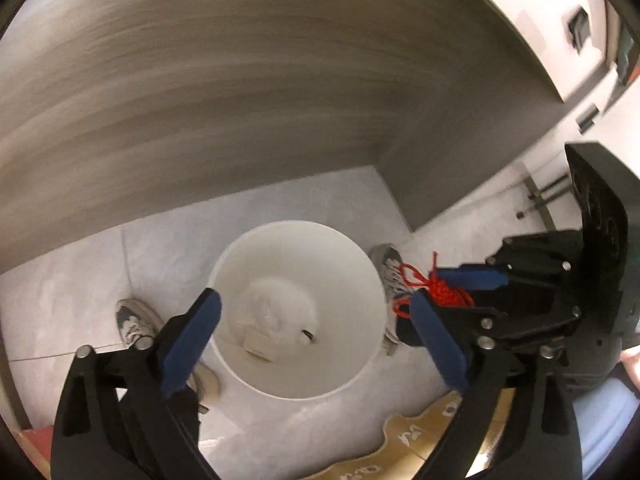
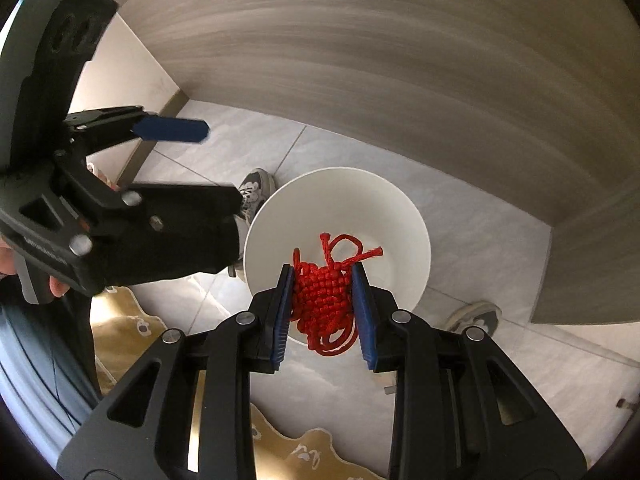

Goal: Collect trash
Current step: 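Open both grippers over the white bin to drop the bag and cord, then raise both tools back toward the trash on the bed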

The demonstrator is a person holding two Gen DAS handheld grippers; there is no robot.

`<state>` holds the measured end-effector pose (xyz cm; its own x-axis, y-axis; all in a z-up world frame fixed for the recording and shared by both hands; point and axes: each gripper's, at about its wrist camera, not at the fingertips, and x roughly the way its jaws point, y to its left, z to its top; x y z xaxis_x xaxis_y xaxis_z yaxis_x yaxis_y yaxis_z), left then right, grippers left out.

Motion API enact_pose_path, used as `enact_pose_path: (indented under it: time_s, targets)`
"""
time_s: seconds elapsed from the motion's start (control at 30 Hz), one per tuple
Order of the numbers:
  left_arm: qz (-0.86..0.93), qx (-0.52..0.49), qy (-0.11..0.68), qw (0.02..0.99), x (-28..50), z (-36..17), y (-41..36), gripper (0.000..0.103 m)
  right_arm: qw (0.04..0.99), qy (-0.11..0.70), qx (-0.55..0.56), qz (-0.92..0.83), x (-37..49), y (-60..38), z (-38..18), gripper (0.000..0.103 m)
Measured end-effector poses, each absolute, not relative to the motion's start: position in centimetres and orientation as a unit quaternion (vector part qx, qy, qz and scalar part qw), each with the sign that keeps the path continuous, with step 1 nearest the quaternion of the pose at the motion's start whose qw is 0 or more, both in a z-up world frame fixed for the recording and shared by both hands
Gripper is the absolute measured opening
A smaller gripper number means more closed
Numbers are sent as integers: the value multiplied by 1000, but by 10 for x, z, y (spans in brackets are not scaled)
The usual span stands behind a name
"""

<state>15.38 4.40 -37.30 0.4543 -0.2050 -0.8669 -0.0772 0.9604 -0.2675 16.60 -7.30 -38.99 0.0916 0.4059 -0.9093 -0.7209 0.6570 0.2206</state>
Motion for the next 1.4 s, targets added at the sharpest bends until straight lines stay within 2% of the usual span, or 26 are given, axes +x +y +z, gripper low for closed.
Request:
enact_pose_path:
  time_s: [0.37,0.43,0.47,0.5,0.57,0.67,0.93,1.1,1.4]
  targets:
    - [35,-139,489,861,138,-355,71,97,705,568,-158,394,175,-56,-408,30]
    - [41,-143,486,861,137,-354,74,97,709,566,-158,389,177,-56,-407,46]
    - [42,-144,485,861,137,-353,76,97,714,563,-157,385,178,-57,-405,67]
    - [42,-146,484,862,138,-352,76,97,720,558,-156,381,178,-57,-403,75]
    - [39,-144,481,864,138,-347,76,97,726,555,-152,376,180,-58,-401,77]
    - [30,-137,478,867,134,-343,75,97,738,553,-144,360,184,-64,-397,86]
    - [27,-151,438,886,106,-299,68,97,762,535,-78,357,176,-91,-348,89]
    - [27,-152,407,900,77,-261,61,97,785,488,-39,379,149,-113,-291,96]
    - [36,-104,343,933,53,-165,39,97,833,384,-20,398,108,-145,-173,98]
